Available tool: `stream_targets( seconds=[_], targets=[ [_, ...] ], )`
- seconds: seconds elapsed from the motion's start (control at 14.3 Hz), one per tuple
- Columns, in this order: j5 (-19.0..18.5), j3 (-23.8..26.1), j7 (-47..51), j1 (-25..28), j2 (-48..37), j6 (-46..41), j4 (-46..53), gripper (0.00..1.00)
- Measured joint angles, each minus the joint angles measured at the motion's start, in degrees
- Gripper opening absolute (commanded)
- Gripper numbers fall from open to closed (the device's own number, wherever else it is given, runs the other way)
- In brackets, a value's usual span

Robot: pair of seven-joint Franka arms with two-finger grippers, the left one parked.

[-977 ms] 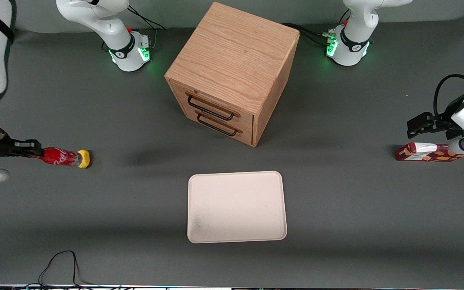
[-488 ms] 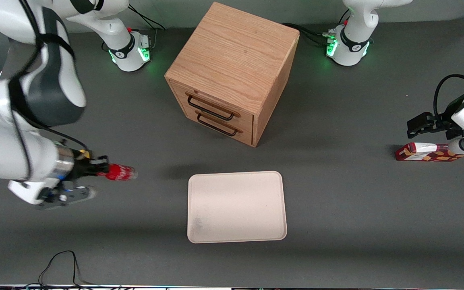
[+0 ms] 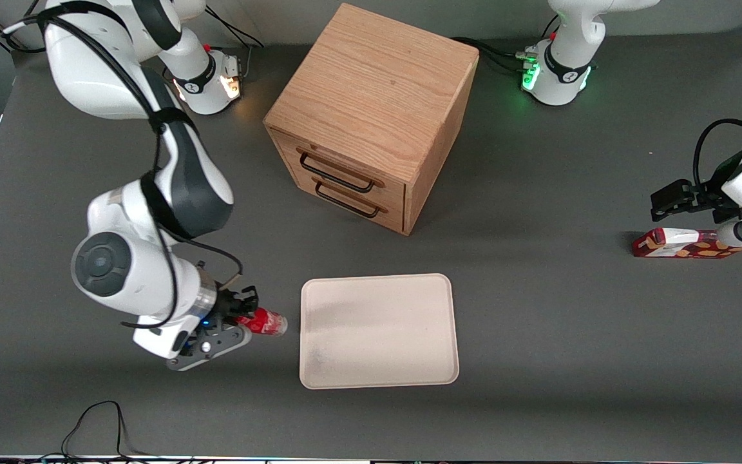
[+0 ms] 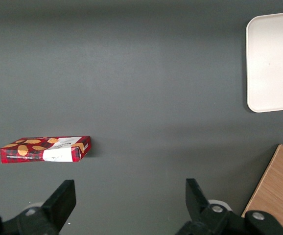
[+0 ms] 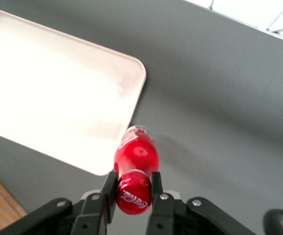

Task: Place coke bottle on tray
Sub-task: 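Lift the bottle and carry it with the right gripper to the tray, then stand the bottle upright on the tray and open the right gripper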

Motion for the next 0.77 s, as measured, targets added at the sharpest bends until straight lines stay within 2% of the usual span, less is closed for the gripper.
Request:
stream_targets(
  seconds=[0.42,0.77],
  targets=[
    [-0.6,0.0,-0.1,2.5,5.6,9.6,0.4,0.00],
    [-1.5,0.0,-0.5,3.4,6.9,13.5,0.6,0.00]
  ],
)
